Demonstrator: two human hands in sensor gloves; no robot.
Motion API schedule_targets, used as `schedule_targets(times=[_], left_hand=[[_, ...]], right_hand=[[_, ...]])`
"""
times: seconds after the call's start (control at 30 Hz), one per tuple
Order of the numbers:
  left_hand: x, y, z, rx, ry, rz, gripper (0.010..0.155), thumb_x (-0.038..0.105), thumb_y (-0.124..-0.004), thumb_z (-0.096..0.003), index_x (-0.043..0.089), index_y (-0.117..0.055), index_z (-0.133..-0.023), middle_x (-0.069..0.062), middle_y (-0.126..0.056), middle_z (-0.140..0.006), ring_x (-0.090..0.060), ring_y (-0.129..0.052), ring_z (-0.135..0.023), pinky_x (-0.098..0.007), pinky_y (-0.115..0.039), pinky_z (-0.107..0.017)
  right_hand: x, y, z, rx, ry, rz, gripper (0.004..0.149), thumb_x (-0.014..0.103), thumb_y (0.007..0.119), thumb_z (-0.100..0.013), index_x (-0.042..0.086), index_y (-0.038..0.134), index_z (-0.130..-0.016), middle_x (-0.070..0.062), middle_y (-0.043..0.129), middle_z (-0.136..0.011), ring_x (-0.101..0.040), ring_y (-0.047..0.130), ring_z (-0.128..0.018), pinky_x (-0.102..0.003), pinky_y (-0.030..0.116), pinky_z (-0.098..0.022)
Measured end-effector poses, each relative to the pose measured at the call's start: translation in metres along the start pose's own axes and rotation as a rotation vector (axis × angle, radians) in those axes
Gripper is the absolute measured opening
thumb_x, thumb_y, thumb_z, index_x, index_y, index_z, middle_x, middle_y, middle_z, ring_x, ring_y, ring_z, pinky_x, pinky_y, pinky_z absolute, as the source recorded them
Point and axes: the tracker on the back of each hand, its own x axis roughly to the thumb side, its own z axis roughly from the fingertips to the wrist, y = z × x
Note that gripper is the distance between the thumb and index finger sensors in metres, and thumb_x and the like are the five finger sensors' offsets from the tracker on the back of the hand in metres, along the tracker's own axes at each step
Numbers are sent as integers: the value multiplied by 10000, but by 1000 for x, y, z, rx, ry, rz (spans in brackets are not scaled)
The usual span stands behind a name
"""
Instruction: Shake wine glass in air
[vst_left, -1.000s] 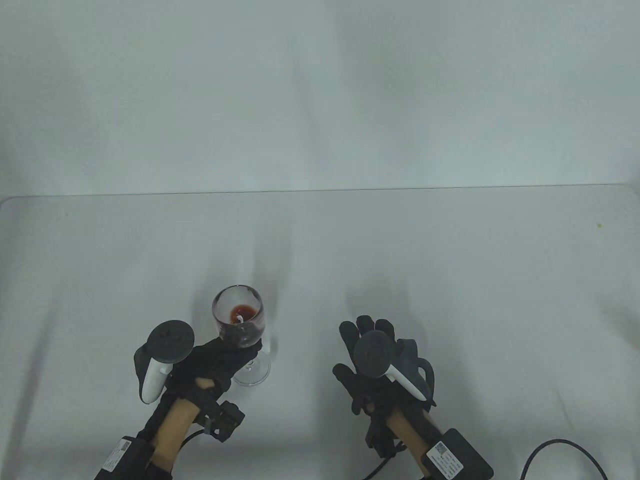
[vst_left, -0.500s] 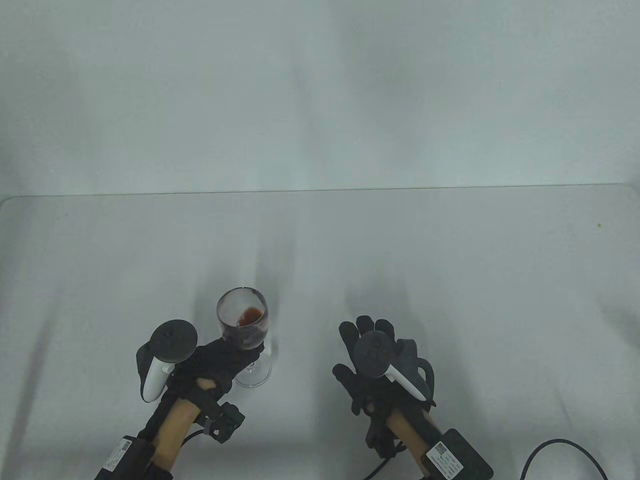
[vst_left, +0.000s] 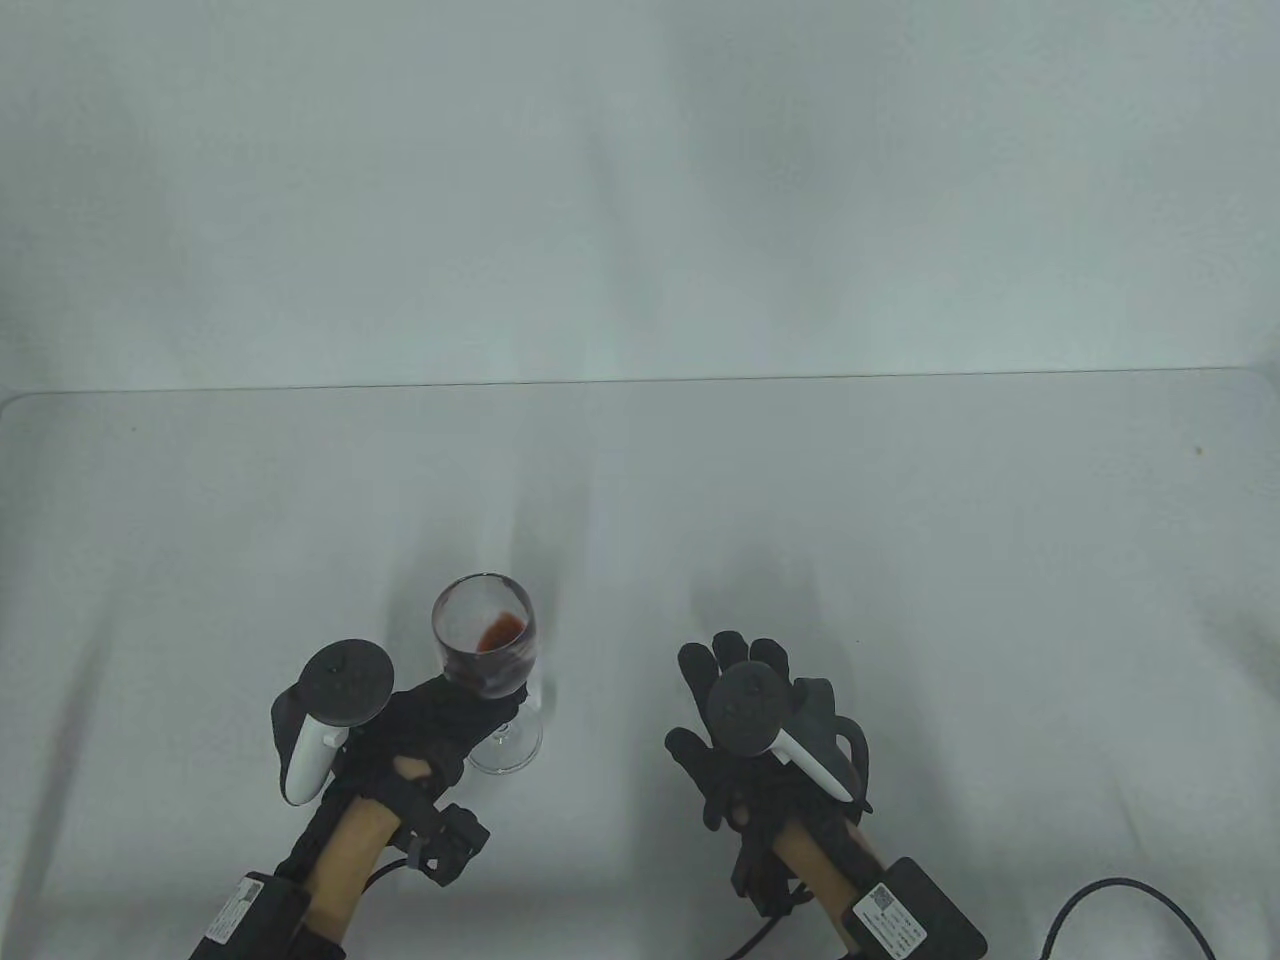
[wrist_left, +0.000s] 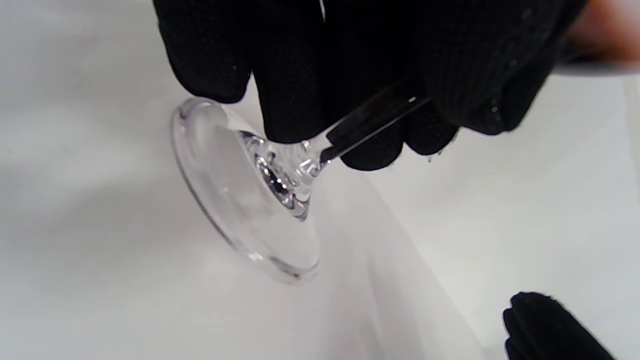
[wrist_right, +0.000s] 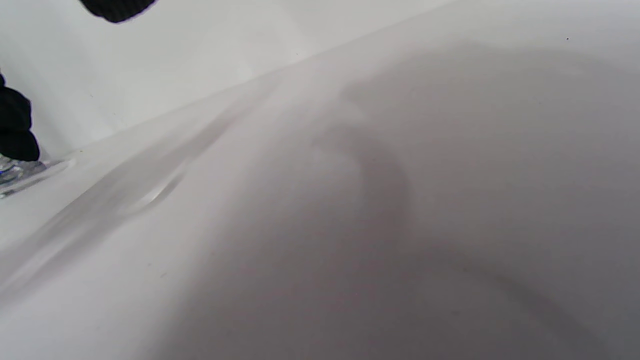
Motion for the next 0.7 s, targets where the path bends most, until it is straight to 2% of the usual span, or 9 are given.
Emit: schedule_targets(times=[0.43,0.53,0.7], left_hand=[[-1,4,1,36,-8,41,426,438,-870,-410,390,-865,-833,96,-955,-888,-208,-938,-866,-489,-705,-679],[-1,3,0,27,-14,-17,426,444,-867,-411,397,-862,-834,102,-953,-890,-201,-939,-867,-483,-707,-681],[-1,2,0,19,-13,45,426,438,-871,-409,393,-865,-833,99,-958,-887,-202,-942,-865,-462,-714,-680]], right_hand=[[0,-1,0,-3,-2,-4,764,612,611,-375,412,154,-955,94,85,-1101,-325,123,-1078,-659,226,-711],[0,0,0,4,2,2,765,612,610,-375,412,153,-955,94,84,-1101,-325,123,-1078,-659,227,-711],[0,0,0,2,1,-3,765,612,611,-374,412,154,-955,94,85,-1101,-323,123,-1079,-659,227,-711]])
